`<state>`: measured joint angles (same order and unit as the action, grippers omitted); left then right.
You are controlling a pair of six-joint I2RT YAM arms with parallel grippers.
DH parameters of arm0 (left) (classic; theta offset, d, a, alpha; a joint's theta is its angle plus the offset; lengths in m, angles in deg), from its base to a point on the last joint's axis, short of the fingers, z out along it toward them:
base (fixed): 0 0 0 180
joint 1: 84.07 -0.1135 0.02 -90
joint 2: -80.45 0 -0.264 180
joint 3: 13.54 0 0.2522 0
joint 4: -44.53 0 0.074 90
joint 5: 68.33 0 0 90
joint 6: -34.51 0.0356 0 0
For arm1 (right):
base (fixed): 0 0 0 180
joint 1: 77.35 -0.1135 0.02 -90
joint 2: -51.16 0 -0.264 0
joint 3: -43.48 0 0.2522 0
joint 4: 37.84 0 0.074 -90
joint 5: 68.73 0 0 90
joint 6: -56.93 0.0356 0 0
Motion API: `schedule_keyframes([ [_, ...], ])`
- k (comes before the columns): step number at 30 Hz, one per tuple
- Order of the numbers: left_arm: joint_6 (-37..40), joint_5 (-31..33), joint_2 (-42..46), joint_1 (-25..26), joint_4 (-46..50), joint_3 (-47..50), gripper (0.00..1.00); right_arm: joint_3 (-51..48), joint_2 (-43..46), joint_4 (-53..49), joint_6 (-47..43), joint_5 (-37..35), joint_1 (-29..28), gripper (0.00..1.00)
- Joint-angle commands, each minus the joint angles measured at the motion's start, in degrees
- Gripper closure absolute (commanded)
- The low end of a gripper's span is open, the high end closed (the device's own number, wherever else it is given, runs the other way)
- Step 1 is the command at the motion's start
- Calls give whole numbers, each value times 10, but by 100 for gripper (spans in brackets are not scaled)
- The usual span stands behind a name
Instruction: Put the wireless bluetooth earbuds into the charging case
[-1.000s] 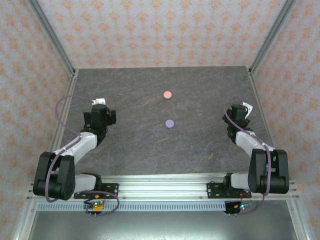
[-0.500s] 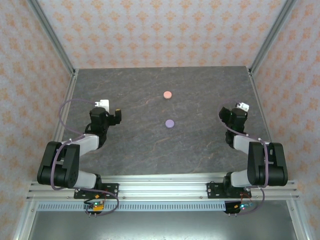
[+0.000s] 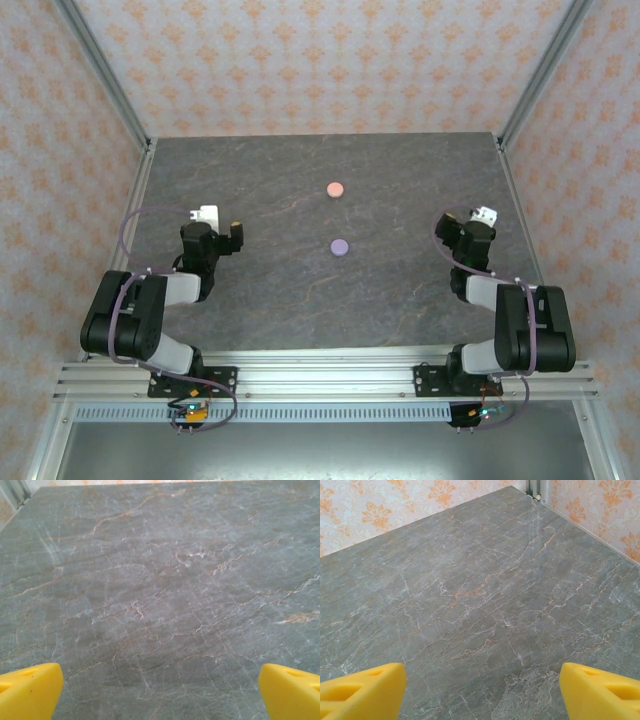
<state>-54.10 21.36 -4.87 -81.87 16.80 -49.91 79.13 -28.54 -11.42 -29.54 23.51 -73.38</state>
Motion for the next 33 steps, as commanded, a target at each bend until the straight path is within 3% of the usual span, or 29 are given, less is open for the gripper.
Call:
schedule_keyframes([
  [1,-6,30,-4,-4,-13,-17,0,-1,-10,24,-12,17,4,19],
  [8,-5,31,-5,-4,-14,-16,0,-7,-82,111,-42,26,-18,16],
  [10,-4,31,-5,-4,-13,-16,0,22,-68,28,-53,9,-31,1],
  [33,-4,36,-5,-1,-10,-18,0,17,-70,42,-59,-1,-40,1],
])
